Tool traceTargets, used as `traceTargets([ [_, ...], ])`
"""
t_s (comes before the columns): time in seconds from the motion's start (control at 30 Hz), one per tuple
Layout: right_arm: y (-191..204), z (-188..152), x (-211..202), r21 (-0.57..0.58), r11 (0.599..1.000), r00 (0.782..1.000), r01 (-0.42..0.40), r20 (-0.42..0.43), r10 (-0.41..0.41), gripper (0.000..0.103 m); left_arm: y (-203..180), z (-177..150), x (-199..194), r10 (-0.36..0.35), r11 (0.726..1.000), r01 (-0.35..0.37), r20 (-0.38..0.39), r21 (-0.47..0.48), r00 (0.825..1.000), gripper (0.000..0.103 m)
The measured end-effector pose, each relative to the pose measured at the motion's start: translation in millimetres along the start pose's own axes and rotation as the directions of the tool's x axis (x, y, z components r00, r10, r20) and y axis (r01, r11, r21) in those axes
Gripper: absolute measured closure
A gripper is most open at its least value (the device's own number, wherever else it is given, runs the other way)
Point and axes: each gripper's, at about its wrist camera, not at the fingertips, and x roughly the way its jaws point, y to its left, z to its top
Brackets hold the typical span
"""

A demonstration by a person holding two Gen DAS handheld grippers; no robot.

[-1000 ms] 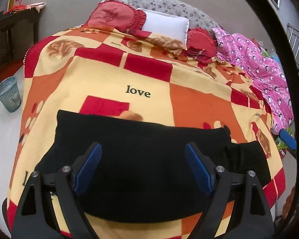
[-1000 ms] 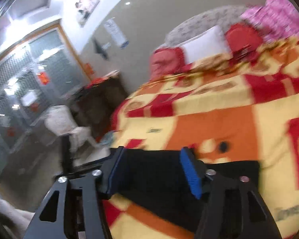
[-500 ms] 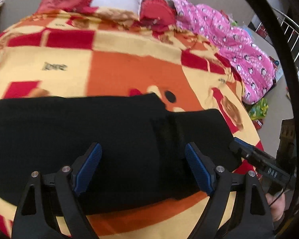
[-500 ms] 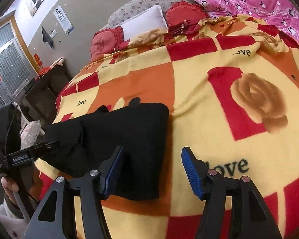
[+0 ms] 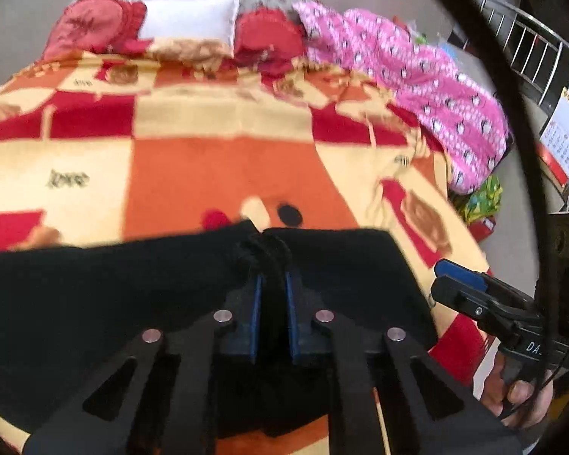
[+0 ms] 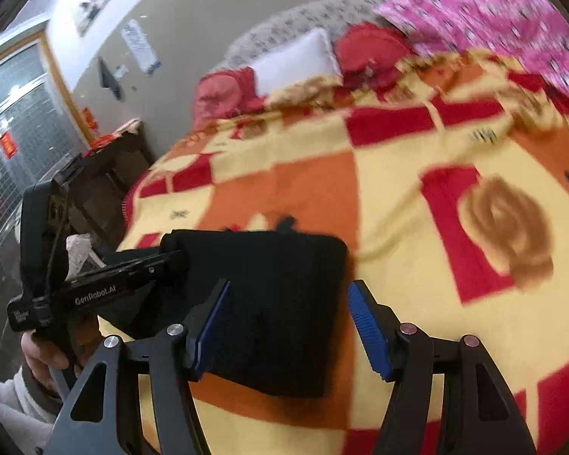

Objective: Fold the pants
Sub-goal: 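Fold the lifted edge over with the right gripper while the left gripper holds the pants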

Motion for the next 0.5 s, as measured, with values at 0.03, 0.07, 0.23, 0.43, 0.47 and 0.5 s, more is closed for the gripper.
traceTargets([
  [0.03, 5.8, 2.8, 0.1, -0.017, 1.000, 1.000, -0.011, 0.005, 0.011, 0.039, 5.1, 1.2, -6.4, 0.013, 1.000, -0.013, 0.019, 0.001, 1.000, 0.094],
  [0.07, 13.3, 5.4, 2.1, -0.037, 0.999, 1.000, -0.026, 0.009, 0.027, 0.039, 9.9, 0.8, -7.7, 0.039, 0.999, -0.039, 0.030, 0.003, 0.999, 0.094],
  [0.23, 42.7, 1.3, 45.4, -0.147, 0.989, 0.997, -0.029, -0.071, 0.018, 0.043, 31.4, -19.6, 23.1, 0.127, 0.992, -0.128, -0.050, -0.022, 0.991, 0.090],
  [0.43, 43.2, -8.0, 57.8, -0.181, 0.983, 0.992, 0.028, -0.115, -0.049, 0.042, 37.6, -27.9, 1.4, 0.148, 0.988, -0.149, -0.038, -0.039, 0.988, 0.071],
  [0.47, 43.1, -7.3, 53.2, -0.178, 0.983, 0.993, 0.031, -0.108, -0.051, 0.042, 39.2, -26.8, -1.1, 0.154, 0.987, -0.155, -0.036, -0.044, 0.987, 0.071],
  [0.5, 43.8, -7.1, 48.6, -0.180, 0.983, 0.993, 0.035, -0.105, -0.054, 0.042, 40.7, -26.7, -6.2, 0.160, 0.986, -0.162, -0.028, -0.046, 0.987, 0.071],
])
